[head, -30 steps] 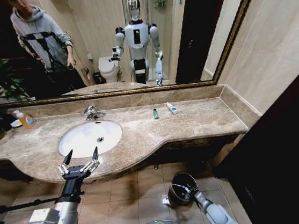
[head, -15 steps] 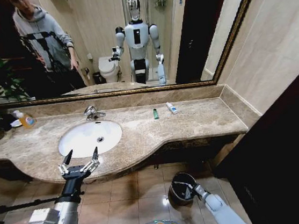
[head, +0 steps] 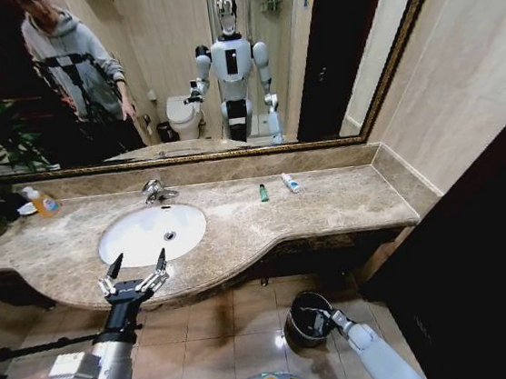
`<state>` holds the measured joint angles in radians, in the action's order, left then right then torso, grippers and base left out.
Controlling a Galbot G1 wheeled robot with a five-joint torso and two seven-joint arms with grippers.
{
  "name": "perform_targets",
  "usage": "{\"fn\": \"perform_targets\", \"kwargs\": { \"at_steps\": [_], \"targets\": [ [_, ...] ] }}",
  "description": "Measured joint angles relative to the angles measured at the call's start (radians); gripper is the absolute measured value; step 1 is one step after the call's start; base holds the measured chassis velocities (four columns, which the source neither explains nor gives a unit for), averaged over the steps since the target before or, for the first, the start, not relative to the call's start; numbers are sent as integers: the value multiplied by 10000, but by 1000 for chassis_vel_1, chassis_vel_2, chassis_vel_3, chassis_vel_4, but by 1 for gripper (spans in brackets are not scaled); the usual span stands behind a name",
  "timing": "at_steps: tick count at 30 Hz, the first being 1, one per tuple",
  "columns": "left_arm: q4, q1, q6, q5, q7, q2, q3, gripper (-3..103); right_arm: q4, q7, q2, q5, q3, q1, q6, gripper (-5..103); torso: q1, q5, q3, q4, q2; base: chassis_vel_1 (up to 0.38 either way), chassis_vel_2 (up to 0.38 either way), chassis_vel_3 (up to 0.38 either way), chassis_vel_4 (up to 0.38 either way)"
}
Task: Pick up the trash from the sink and place it in the trash bin.
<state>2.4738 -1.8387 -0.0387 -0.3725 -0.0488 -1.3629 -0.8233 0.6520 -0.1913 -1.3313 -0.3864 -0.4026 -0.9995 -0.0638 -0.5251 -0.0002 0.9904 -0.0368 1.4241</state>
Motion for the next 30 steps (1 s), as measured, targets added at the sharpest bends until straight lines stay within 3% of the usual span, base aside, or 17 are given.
{"fn": "perform_targets", "kwargs": {
  "at_steps": [8,10,16,18,20,21,23,25,28,30],
  "targets": [
    [0,0,0,0,0,0,0,100,-167,20,-112,-1,15,80,2,18,0,2,0,0,0,0,0,0,0],
    [0,0,0,0,0,0,0,100,-176,39,-130,-2,16,80,7,22,0,2,0,0,0,0,0,0,0],
    [0,0,0,0,0,0,0,100,-85,67,-139,-4,14,24,-47,49,1,1,0,0,0,0,0,0,0],
    [0,0,0,0,0,0,0,100,-61,69,-138,-4,10,12,-47,49,0,1,0,0,0,0,0,0,0],
    [0,0,0,0,0,0,0,100,98,70,-131,0,-12,-66,-36,65,0,1,0,-1,0,0,0,0,0],
    [0,0,0,0,0,0,0,100,98,70,-131,0,-12,-66,-36,65,0,1,0,-1,0,0,0,0,0],
    [0,0,0,0,0,0,0,100,418,58,-85,16,-20,-234,-12,77,0,3,0,0,0,0,0,0,0],
    [1,0,0,0,0,0,-1,100,587,32,-51,17,-21,-321,15,77,0,1,0,0,0,0,0,0,0],
    [0,0,0,0,0,1,0,100,1127,-11,7,27,-52,-581,113,92,1,2,0,-1,0,0,0,0,0],
    [0,0,0,0,0,0,0,100,1260,-14,12,46,-72,-653,144,96,1,2,0,0,0,0,0,0,0]
  ]
}}
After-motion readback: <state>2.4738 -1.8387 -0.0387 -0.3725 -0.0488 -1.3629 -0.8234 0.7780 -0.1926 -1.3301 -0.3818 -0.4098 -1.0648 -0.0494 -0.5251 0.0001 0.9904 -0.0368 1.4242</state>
